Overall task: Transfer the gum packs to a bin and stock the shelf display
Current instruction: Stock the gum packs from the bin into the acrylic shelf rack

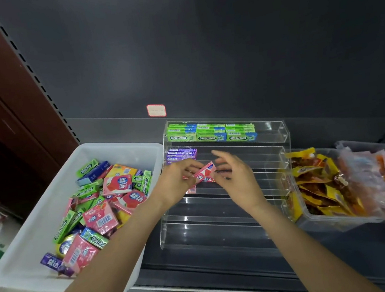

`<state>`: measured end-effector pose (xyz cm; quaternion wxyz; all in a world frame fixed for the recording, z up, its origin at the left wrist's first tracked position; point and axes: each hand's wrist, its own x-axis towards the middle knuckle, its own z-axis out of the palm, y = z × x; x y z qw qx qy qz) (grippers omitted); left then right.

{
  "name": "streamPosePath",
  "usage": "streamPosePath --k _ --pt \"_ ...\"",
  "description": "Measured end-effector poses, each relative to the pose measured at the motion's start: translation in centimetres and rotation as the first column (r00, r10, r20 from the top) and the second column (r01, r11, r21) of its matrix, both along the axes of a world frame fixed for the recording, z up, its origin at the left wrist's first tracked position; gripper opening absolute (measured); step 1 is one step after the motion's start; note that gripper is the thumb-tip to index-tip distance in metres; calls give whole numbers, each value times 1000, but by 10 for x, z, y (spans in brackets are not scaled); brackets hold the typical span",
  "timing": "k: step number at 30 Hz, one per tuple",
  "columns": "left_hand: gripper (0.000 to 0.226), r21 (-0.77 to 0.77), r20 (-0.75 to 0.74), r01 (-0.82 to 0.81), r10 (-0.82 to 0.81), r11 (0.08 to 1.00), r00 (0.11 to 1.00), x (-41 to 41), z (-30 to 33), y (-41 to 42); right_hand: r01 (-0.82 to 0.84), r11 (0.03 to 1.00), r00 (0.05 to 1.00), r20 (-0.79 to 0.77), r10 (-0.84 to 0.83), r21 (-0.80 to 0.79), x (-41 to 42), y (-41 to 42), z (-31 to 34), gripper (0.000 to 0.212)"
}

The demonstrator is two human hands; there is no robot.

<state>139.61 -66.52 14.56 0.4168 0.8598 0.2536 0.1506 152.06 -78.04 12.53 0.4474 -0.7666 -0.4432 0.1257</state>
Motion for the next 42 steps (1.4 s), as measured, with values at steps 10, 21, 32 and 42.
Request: streamPosePath --k 10,21,32,42 --pt "48 642 -429 225 101 733 898 -19 -15 6 164 983 986 22 -163 -79 20 -11 -17 11" --pt "51 639 -502 295 94 710 860 -19 -37 4 209 960 962 213 -168 -186 14 1 -39 12" --pt "46 585 -323 150 59 797 944 -26 -37 6 170 948 937 343 -70 -271 5 6 -29 22" --pt "35 476 -203 -164 290 864 935 -121 -26 68 -92 992 977 184 106 -81 -86 67 0 19"
